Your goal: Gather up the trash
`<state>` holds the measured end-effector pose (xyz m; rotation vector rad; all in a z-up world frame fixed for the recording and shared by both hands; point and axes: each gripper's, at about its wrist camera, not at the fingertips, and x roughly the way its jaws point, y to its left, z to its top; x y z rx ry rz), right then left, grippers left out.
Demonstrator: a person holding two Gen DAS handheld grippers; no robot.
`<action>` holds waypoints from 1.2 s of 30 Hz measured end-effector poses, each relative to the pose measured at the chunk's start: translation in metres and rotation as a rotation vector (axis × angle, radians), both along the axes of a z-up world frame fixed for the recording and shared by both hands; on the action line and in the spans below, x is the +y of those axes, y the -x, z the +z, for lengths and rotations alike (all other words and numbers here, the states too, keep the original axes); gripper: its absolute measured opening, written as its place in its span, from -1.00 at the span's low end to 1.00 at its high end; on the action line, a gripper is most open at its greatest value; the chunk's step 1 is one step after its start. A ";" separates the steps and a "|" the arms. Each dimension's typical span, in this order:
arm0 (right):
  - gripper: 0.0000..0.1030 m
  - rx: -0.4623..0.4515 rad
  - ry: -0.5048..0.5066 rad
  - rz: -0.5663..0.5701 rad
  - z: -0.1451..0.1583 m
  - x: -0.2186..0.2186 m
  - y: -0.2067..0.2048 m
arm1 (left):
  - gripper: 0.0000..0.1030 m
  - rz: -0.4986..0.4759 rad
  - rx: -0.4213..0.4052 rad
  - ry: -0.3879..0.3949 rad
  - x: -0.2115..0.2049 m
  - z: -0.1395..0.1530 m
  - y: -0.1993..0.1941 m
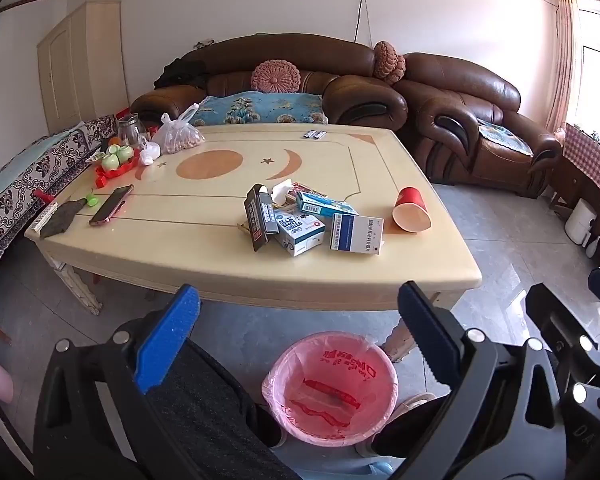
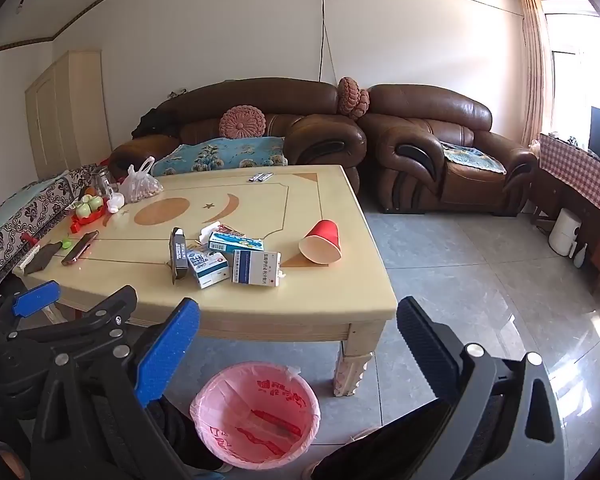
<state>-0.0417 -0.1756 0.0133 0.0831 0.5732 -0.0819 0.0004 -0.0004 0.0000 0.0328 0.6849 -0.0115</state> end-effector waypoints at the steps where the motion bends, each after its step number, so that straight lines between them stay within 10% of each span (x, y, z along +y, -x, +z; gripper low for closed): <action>1: 0.88 -0.001 0.002 0.001 -0.001 0.000 0.000 | 0.89 -0.003 -0.013 0.032 0.002 0.001 0.001; 36: 0.88 -0.019 -0.001 0.014 0.006 0.004 0.003 | 0.89 0.002 0.002 0.043 0.004 0.005 0.001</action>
